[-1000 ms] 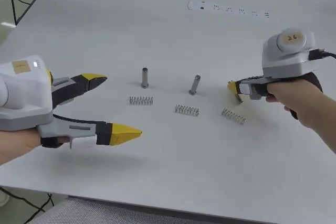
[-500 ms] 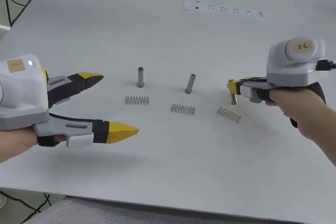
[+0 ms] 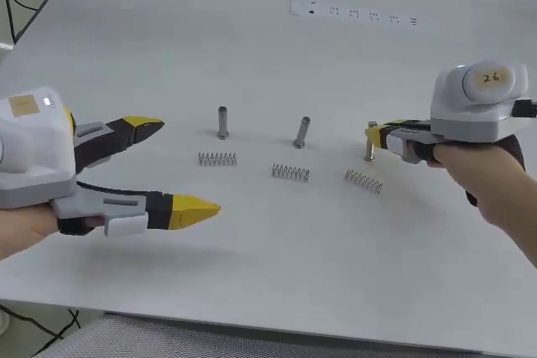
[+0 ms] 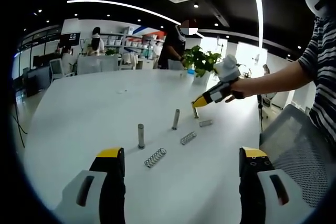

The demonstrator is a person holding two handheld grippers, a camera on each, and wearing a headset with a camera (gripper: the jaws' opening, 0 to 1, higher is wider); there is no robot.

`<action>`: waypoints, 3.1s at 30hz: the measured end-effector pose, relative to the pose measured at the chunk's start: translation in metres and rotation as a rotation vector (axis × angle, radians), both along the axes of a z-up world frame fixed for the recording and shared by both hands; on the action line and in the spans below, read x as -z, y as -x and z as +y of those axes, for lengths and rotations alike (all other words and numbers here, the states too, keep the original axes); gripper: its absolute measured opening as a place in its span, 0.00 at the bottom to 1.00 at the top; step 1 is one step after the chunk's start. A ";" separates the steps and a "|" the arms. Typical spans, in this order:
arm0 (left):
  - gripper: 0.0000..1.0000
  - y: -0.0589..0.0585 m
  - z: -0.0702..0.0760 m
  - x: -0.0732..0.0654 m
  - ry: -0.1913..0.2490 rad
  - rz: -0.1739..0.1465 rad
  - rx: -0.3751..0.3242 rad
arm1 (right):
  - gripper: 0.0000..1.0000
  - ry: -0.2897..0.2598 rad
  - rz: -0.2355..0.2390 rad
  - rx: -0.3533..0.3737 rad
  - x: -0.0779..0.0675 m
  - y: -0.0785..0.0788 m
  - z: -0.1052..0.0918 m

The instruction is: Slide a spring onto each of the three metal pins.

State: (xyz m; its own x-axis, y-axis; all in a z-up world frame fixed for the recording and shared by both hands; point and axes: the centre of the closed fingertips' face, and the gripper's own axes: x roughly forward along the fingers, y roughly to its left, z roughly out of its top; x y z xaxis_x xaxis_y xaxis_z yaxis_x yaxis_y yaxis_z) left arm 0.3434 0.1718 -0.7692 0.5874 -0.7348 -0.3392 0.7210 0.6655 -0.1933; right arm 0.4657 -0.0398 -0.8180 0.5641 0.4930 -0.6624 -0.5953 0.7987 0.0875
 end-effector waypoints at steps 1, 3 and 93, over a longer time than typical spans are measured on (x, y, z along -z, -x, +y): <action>0.90 0.000 0.000 0.000 0.002 -0.001 0.000 | 0.10 -0.001 -0.003 0.000 -0.001 0.000 0.000; 0.90 -0.001 0.000 0.000 0.004 0.000 -0.002 | 0.10 -0.002 -0.007 0.000 -0.001 0.000 0.000; 0.97 -0.005 0.006 -0.003 0.006 -0.012 -0.020 | 0.33 -0.017 -0.104 -0.101 -0.029 0.043 -0.015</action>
State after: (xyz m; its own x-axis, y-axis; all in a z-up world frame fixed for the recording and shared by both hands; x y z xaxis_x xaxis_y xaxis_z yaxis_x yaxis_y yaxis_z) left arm 0.3487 0.1779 -0.7663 0.6061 -0.7247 -0.3278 0.7096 0.6789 -0.1888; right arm 0.4223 -0.0547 -0.7891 0.5764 0.5612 -0.5940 -0.6790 0.7334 0.0340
